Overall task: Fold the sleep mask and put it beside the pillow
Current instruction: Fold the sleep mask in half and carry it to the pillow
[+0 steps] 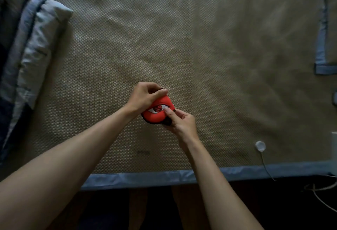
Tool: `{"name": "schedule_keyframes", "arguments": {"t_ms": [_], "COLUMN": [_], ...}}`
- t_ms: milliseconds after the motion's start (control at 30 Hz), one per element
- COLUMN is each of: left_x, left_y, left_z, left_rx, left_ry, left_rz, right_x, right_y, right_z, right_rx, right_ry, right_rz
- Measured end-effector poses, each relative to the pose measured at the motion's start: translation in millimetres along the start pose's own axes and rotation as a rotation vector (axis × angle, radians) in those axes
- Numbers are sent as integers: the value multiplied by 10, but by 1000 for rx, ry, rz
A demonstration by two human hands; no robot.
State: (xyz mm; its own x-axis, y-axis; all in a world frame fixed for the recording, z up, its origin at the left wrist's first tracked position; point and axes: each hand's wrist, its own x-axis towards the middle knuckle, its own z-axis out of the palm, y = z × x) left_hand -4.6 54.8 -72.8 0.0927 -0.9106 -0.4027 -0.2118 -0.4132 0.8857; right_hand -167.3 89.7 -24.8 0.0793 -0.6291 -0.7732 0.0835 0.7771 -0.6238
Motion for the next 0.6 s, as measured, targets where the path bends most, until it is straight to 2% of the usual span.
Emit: {"name": "schedule_keyframes", "arguments": {"t_ms": [67,167,233,300,367,433,500,600], "left_x": [-43,-89,-87,-68,-72,-114,-185,-316], "left_y": [-13,6,60,129,187,183,122,-71], "left_z": [-32,-177,-293,-379,-417,-391,-315,-177], "left_rx": [-68,-187,-136,-25,86,123,110,167], "left_ry": [-93,-328,-447,-488,-410,-242,-80,25], "left_rz": [-53,-158,-162,-81,72,188,219,164], "right_x": [22,44,54,62,60,84,140,190], "right_y": [-2,-26,-81,-149,-219,-272,-303,-238], "right_z": [-17,-96,-164,-224,-256,-263,-246,-177], "right_rx": [-28,-129,-242,-360,-416,-553,-743,-825], "right_ry": [8,7,-8,-11,-10,10,64,66], "right_rz": [-38,-88,-134,-226,-339,-479,-560,-504]}}
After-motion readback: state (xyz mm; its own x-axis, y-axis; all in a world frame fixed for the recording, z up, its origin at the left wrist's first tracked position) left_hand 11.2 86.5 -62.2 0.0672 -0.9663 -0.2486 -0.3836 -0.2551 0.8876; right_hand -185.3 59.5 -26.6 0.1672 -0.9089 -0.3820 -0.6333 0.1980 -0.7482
